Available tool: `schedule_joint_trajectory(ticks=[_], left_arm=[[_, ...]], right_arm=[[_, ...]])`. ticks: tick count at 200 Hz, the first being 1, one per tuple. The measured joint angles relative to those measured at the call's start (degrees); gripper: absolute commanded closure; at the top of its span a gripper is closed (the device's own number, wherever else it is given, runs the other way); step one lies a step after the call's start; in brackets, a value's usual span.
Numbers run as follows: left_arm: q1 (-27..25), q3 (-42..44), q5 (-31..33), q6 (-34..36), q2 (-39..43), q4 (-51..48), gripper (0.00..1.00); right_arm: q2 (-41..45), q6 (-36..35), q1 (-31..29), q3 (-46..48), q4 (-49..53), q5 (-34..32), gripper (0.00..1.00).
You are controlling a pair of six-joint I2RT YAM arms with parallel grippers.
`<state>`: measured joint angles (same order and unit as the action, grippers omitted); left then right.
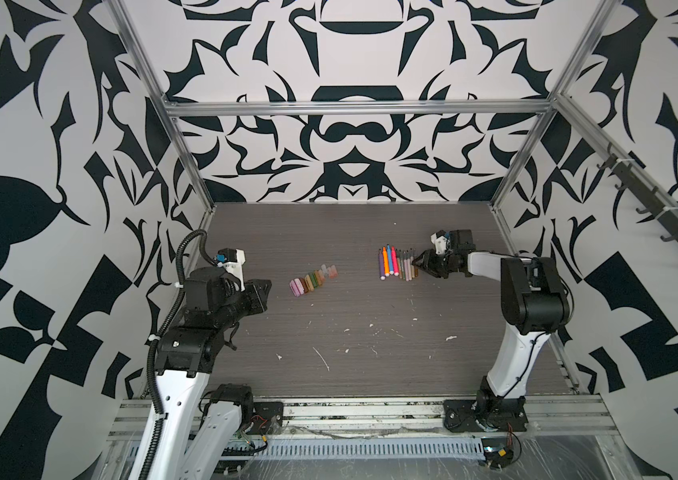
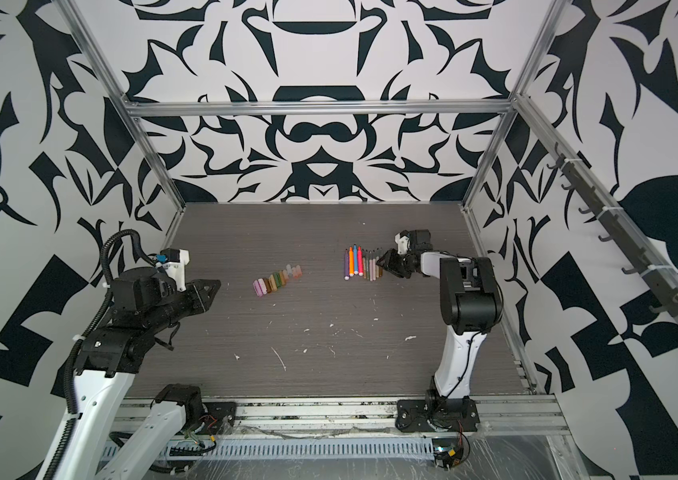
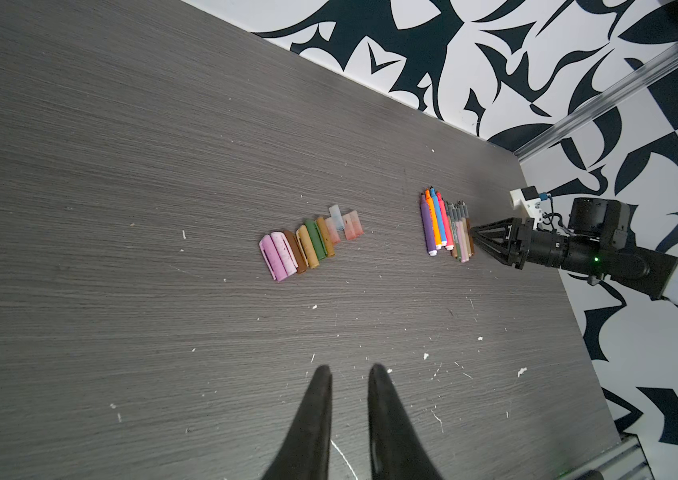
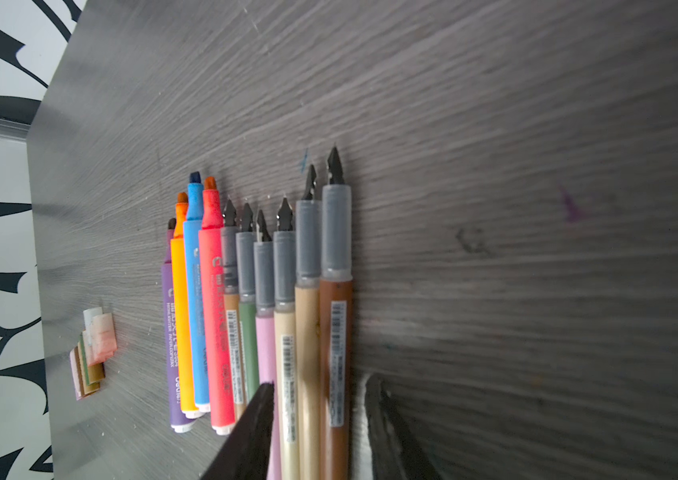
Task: Open the pen caps
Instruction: 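Lay the brown pen beside the markers and open the right gripper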
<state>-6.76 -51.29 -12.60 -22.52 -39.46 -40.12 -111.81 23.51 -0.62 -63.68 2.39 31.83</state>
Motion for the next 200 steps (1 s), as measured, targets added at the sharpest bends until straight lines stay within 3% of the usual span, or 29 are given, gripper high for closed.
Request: schedule_joint_trajectory(ticks=[59,75,81,154,195,200], left_arm=[[0.0,0.0,0.2,0.0,0.0,0.0,0.76],[0.0,0.0,0.4,0.1,0.0,0.0,0.94],[0.0,0.0,0.4,0.2,0.0,0.0,1.0],[0.0,0.0,0.2,0.0,0.2,0.0,1.0],[0.0,0.5,-0.3,-1.7,-1.7,2.8,1.0],[0.0,0.8,-0.3,-2.3,-2.1,3.7,0.91]], right_arm=[[3.7,0.0,0.0,2.9,1.1,-2.0,0.6],[8.5,0.1,0.0,5.4,2.6,-3.7,0.61],[11.3,0.2,0.0,6.4,2.9,-4.5,0.61],[59.2,0.3,0.0,21.6,5.6,-23.3,0.62],[73.9,0.3,0.0,28.0,9.4,-33.3,0.6],[74.9,0.3,0.0,28.7,9.6,-34.2,0.6]])
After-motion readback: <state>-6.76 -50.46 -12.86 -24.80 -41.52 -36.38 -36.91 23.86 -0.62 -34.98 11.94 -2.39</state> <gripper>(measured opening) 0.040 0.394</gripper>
